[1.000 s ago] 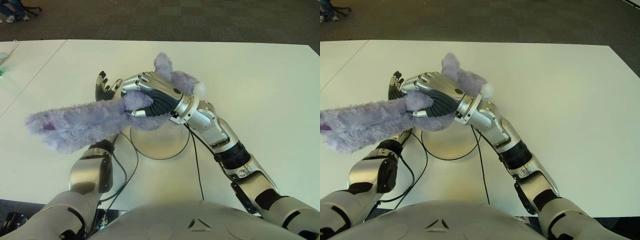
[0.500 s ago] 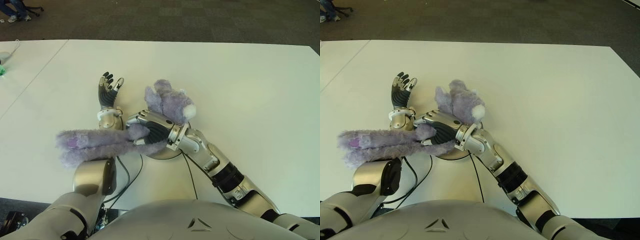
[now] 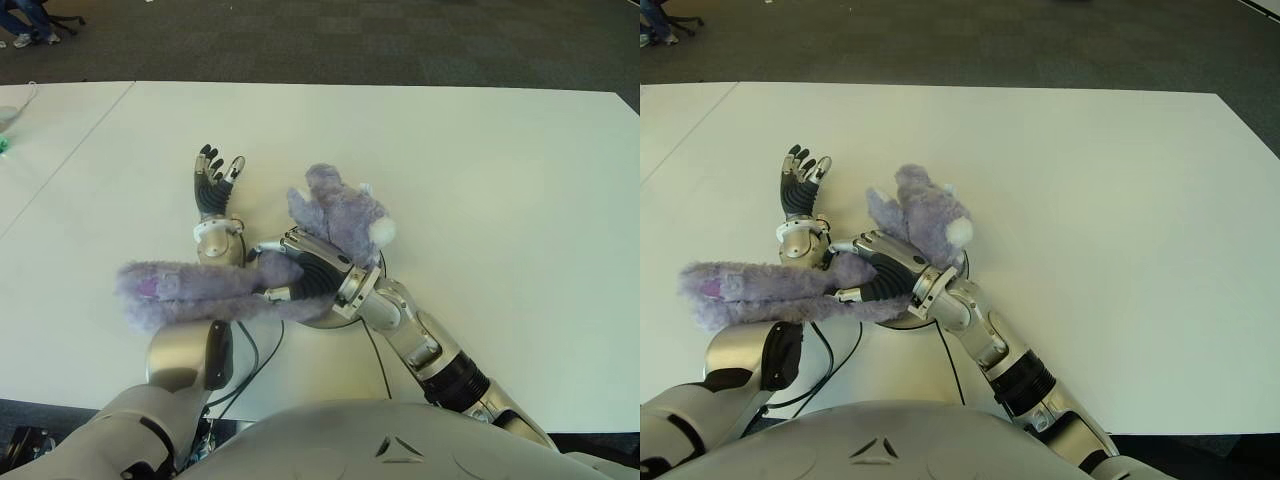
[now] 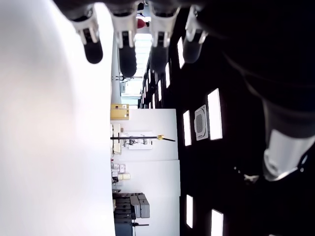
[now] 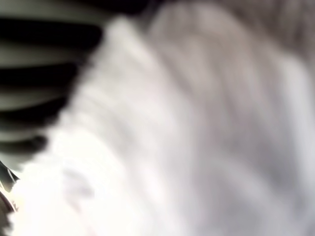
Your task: Put the doll into the plate.
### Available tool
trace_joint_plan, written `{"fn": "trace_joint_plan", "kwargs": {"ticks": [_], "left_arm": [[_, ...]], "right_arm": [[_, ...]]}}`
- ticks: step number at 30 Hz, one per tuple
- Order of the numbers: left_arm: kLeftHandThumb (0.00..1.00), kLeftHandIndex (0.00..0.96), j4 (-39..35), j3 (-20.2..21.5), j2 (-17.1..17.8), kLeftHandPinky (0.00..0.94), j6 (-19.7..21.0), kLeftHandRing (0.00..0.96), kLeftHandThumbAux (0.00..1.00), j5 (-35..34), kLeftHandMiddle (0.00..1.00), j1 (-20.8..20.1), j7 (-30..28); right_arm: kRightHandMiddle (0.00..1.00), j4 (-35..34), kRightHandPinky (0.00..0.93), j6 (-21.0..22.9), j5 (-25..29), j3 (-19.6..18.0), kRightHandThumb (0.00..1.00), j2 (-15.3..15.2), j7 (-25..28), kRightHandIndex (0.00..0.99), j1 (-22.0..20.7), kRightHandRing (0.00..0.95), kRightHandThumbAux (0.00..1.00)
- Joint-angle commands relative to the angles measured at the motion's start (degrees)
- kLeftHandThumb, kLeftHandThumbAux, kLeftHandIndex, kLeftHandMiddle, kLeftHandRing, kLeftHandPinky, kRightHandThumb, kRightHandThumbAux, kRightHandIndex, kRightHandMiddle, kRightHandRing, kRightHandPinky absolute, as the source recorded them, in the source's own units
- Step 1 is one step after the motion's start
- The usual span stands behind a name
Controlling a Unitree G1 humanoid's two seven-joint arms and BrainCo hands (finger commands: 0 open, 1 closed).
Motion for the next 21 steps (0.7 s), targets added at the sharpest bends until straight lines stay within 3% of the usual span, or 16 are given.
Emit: {"fn": "trace_joint_plan", "kwargs": {"ticks": [1,7,21], "left_arm": [[0.0,0.11,11.21,0.82,-6.58,0.09,4.09,0.147,0.552,-0.42,0.189,13.1,-2.96],[0.0,0.108,11.05,0.51,-6.3,0.041,5.02,0.136,0.554,-0.32,0.193,12.92,-4.63],[0.0,0.083,11.23,3.11,-6.73,0.038,6.3,0.11,0.559,-1.47,0.163,12.44,-5.16]], "right_arm": [[0.0,4.93,0.0,5.92,-5.3,4.03,0.06,-4.74,5.68,0.0,3.93,0.0,0.355],[0.0,6.62,0.0,4.31,-6.51,4.52,0.044,-5.06,4.71,0.0,2.92,0.0,0.314],[0.0,9.04,0.0,2.6,-7.84,5.39,0.043,-5.49,2.82,0.0,0.46,0.0,0.29]]}}
